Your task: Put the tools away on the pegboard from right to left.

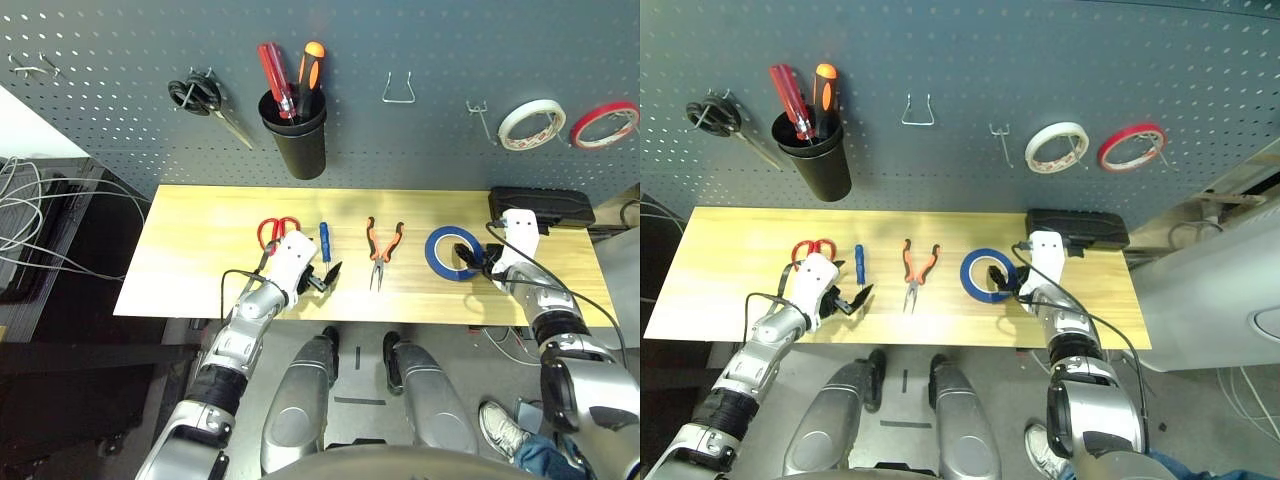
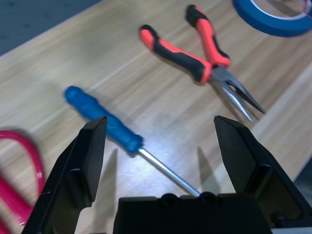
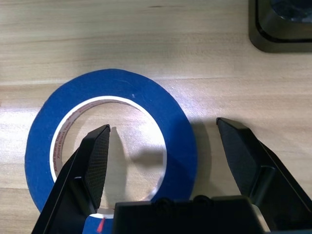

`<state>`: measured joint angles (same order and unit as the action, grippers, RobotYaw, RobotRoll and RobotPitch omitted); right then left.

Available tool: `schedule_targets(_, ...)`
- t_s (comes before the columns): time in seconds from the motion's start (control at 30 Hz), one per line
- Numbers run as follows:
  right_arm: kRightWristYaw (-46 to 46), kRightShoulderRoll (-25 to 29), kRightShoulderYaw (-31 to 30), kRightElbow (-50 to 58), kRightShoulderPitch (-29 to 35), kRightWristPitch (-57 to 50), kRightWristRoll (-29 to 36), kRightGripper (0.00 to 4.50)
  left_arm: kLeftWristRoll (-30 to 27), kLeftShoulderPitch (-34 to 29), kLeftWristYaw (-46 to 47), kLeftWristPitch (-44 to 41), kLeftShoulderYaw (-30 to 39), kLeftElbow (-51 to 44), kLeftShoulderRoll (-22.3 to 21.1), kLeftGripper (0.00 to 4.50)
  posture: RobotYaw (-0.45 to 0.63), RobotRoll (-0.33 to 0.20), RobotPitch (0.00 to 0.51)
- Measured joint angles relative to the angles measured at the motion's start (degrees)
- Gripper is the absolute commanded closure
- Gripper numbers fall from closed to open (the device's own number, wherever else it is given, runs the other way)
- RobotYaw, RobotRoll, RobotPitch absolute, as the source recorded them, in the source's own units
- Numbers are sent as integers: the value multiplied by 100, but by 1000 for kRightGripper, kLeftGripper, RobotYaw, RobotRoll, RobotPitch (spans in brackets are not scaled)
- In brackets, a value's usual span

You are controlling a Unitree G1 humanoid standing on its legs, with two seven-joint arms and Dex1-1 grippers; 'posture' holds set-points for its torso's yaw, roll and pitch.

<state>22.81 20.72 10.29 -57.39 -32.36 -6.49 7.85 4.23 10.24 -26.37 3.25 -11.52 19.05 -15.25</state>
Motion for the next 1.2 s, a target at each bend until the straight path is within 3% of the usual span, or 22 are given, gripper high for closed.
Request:
schedule_targets(0.2, -29, 1, -84, -24, -34, -71, -116, 0, 2, 1, -172, 85, -84, -101, -21, 30, 78, 0, 330)
schedule_targets(0.27, -89, 17, -170, -29, -64, -141, -183, 375, 6, 11, -222, 103, -95, -103, -32, 0, 74, 0, 327)
schedule_targets(0.6, -384, 112, -219, -76, -192, -492, -370, 3683, -29, 265, -481, 330, -112, -41, 56, 0, 60, 0, 284)
schedule_targets(0.9, -158, 124, -361, 383, 21, -522, -405, 3764, -29, 413, -841, 1754, -289, 147, 18, 0, 47, 0, 239)
schedule_targets(1.2, 390, 223, -737, 2609, 1006, 340, -533, 3764, -30, 443, -852, 2463, -315, 50, 16, 0, 32, 0, 230)
